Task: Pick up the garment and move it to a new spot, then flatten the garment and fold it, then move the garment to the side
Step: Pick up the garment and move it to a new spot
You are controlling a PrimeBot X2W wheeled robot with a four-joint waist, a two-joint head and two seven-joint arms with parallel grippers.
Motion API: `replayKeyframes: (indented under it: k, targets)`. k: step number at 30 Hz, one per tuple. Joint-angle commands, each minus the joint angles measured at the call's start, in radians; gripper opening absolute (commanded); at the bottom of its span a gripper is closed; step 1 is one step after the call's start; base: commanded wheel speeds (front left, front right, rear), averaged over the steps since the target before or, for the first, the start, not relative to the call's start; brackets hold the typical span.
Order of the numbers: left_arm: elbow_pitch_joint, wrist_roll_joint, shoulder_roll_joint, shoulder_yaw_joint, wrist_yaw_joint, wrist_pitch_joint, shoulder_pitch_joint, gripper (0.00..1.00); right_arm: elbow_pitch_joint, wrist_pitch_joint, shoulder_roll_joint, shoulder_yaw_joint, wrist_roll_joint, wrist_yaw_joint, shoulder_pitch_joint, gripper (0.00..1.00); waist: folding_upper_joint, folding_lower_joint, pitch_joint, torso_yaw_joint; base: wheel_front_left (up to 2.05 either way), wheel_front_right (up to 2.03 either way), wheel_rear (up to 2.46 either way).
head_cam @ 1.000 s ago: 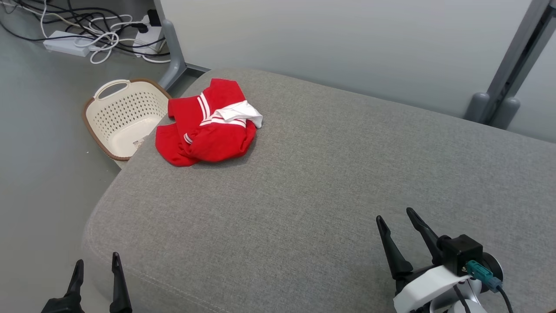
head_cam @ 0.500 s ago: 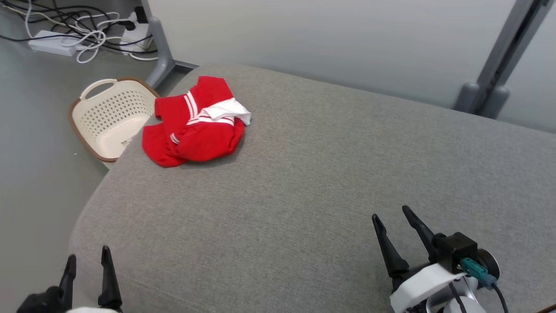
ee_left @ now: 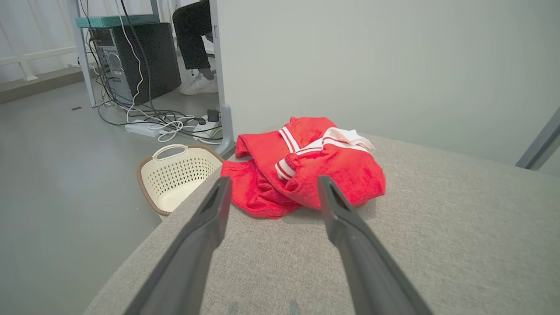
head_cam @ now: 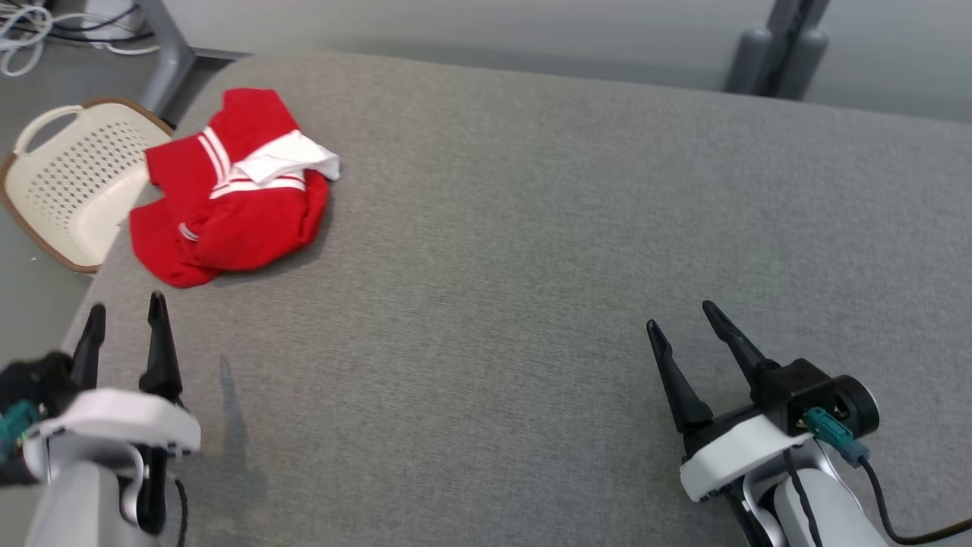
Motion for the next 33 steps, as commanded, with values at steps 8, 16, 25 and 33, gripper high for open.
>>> replayKeyframes:
  k: [8, 16, 25, 33]
  targets:
    - [0.189, -0.052, 0.108, -0.122, -0.005, 0.001, -0.22, 1.0, -0.035, 0.0, -0.007, 0.004, -0.034, 0.0, -0.054, 1.0, 0.0, 0.0, 0.118, -0.112, 0.0, 0.0, 0.0]
    - [0.386, -0.132, 0.251, -0.235, -0.006, 0.121, -0.395, 1.0, -0.065, 0.0, -0.006, 0.012, -0.031, 0.0, -0.089, 1.0, 0.0, 0.0, 0.177, -0.205, 0.0, 0.0, 0.0]
    - [0.538, -0.164, 0.302, -0.282, -0.006, 0.291, -0.488, 1.0, -0.078, 0.0, -0.005, -0.006, -0.026, 0.0, -0.094, 1.0, 0.0, 0.0, 0.202, -0.248, 0.0, 0.0, 0.0]
    - [0.579, -0.204, 0.298, -0.325, -0.006, 0.385, -0.514, 0.0, -0.065, 0.0, -0.005, 0.005, -0.004, 0.0, -0.088, 1.0, 0.0, 0.0, 0.182, -0.251, 0.0, 0.0, 0.0]
